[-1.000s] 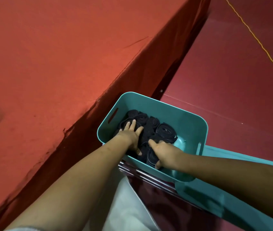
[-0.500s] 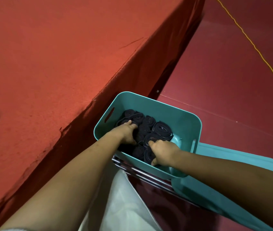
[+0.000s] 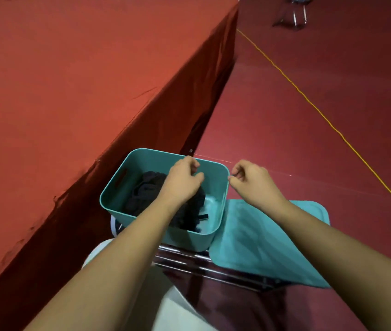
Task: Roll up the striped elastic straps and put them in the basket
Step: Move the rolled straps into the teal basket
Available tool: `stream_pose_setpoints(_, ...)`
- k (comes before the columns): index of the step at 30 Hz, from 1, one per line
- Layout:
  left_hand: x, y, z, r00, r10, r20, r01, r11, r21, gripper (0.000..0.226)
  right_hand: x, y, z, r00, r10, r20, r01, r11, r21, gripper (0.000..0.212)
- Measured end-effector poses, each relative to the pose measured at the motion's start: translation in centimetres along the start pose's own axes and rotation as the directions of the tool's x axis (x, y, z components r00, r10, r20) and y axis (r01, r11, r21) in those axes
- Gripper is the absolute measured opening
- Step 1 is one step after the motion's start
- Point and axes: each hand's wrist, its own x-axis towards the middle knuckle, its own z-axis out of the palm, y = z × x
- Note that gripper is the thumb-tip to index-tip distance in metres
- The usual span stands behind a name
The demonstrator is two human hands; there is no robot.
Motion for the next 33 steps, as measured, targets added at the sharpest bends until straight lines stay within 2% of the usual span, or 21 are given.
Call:
stream_pose_setpoints(3, -2.3, 3.2, 3.2, 0.99, 0.139, 0.007, -0.138, 0.985, -0.1, 0.013, -1.5, 4.6, -1.6, 0.991, 0.084, -0.106, -0.092, 0.993, -0.07, 0.009)
stream_pose_setpoints(6, -4.4, 4.9, 6.7, 0.976, 0.207, 0.068, -0.194, 0.968, -0.161, 0.013, -3.3, 9.1, -2.7, 0.946, 0.246, -0.21, -0.287, 0.938, -0.196, 0.035)
stream_pose_setpoints(8, -5.5, 5.1, 8.9, 0.972, 0.193, 0.131, -0.171, 0.972, -0.163, 0.014, -4.8, 11.6, -3.0, 0.868, 0.397, -0.297, -0.483, 0.815, -0.32, 0.055)
stream_pose_setpoints(10, -6.2, 4.9, 10.5, 0.969, 0.17, 0.178, -0.147, 0.98, -0.134, 0.013, -6.3, 13.8, -2.9, 0.771, 0.528, -0.356, -0.635, 0.68, -0.367, 0.069)
stream_pose_setpoints(12, -6.5, 4.4, 11.5, 0.966, 0.151, 0.211, -0.134, 0.986, -0.094, 0.013, -7.4, 16.1, -2.6, 0.679, 0.653, -0.335, -0.734, 0.61, -0.298, 0.074)
stream_pose_setpoints(14, -6.3, 4.0, 12.0, 0.962, 0.139, 0.236, -0.13, 0.99, -0.051, 0.014, -7.8, 17.9, -2.6, 0.614, 0.748, -0.253, -0.789, 0.597, -0.147, 0.061)
stream_pose_setpoints(16, -5.7, 3.9, 12.3, 0.955, 0.151, 0.257, -0.153, 0.988, -0.01, 0.015, -8.0, 19.1, -3.0, 0.597, 0.772, -0.217, -0.791, 0.611, -0.003, 0.042)
stream_pose_setpoints(18, -4.9, 3.9, 12.5, 0.947, 0.159, 0.281, -0.173, 0.985, 0.027, 0.016, -7.9, 19.8, -3.8, 0.617, 0.746, -0.25, -0.735, 0.66, 0.157, 0.02)
stream_pose_setpoints(21, -3.4, 4.3, 12.4, 0.952, 0.141, 0.271, -0.164, 0.985, 0.061, 0.02, -7.1, 20.2, -6.1, 0.63, 0.715, -0.302, -0.617, 0.698, 0.364, 0.032)
stream_pose_setpoints(25, -1.6, 5.6, 11.8, 0.956, 0.136, 0.26, -0.175, 0.975, 0.136, 0.039, -5.9, 20.7, -10.7, 0.548, 0.732, -0.405, -0.524, 0.678, 0.516, 0.039)
stream_pose_setpoints(27, -1.0, 6.6, 11.3, 0.964, 0.121, 0.236, -0.16, 0.975, 0.152, 0.053, -5.5, 21.0, -12.8, 0.468, 0.8, -0.377, -0.472, 0.586, 0.659, 0.034)
stream_pose_setpoints(29, -0.3, 7.5, 10.7, 0.981, 0.076, 0.18, -0.107, 0.98, 0.17, 0.07, -5.1, 21.3, -14.3, 0.416, 0.871, -0.261, -0.352, 0.419, 0.837, 0.017)
stream_pose_setpoints(30, 0.2, 7.8, 10.4, 0.988, 0.049, 0.144, -0.074, 0.982, 0.175, 0.079, -4.9, 21.3, -14.8, 0.413, 0.892, -0.182, -0.305, 0.324, 0.896, 0.011)
stream_pose_setpoints(31, 0.6, 8.2, 9.9, 0.993, 0.039, 0.107, -0.057, 0.985, 0.163, 0.083, -4.7, 21.2, -15.0, 0.431, 0.897, -0.101, -0.287, 0.242, 0.927, 0.016)
stream_pose_setpoints(33, 1.4, 8.9, 8.4, 0.996, 0.063, 0.063, -0.067, 0.996, 0.062, 0.075, -4.1, 20.6, -15.1, 0.493, 0.87, 0.013, -0.288, 0.149, 0.946, 0.021)
